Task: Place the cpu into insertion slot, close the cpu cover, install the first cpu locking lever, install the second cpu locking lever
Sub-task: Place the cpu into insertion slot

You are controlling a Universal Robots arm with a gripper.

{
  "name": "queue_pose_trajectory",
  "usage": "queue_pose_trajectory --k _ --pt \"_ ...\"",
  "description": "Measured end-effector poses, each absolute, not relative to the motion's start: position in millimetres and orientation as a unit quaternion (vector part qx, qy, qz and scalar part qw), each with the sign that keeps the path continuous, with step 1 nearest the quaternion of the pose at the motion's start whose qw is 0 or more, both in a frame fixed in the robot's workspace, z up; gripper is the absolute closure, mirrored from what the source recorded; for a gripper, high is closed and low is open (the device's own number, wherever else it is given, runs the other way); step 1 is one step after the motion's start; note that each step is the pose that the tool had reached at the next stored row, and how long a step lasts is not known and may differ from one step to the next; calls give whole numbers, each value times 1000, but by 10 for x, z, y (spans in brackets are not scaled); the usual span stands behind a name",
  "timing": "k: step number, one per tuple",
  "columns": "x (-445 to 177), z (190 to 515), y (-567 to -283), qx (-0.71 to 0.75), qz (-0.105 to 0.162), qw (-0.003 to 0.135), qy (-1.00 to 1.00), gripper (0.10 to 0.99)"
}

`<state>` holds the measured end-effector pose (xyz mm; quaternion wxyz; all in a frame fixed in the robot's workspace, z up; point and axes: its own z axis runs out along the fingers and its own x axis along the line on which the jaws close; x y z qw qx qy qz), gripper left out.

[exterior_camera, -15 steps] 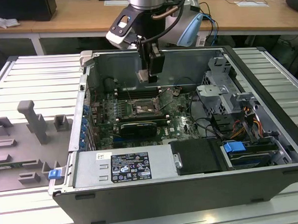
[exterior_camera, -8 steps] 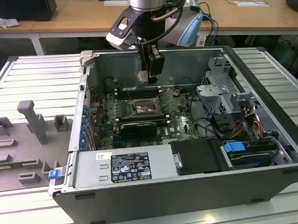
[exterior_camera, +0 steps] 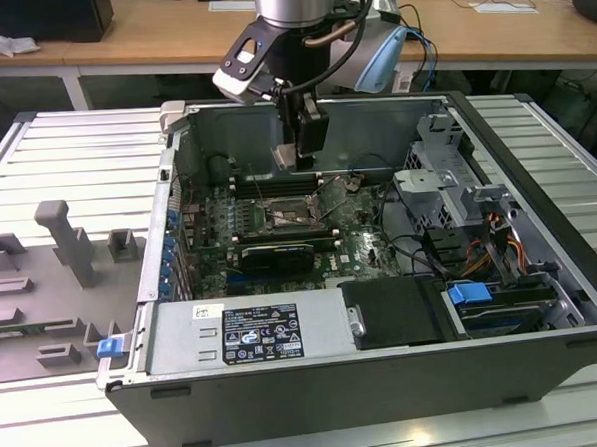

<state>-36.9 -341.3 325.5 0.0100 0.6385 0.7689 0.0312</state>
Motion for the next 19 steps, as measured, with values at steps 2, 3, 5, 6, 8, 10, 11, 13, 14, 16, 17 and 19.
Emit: queue_pose_trajectory --k 2,3,5,6,8,10,11,13,14,16,17,19 --pt "-369 3246 -3413 639 31 10 769 545" --pt "-369 3243 -3413 639 31 10 769 545" --pt "-369 3236 -3413 639 31 9 769 545" --pt "-369 3232 -3414 639 31 9 769 545" --pt "-369 3224 -3414 639 30 9 769 545" --pt "-369 3218 -3414 639 30 9 769 545" --pt "-369 3213 -3413 639 30 9 769 545" --pt "-369 3207 -3413 639 30 8 769 545" --pt "-369 3203 -3413 639 30 8 769 545" --pt "-369 3197 -3413 639 30 8 768 545" --pt "-369 3193 -3414 639 29 8 768 545" --pt "-369 3187 -3414 639 29 8 768 545"
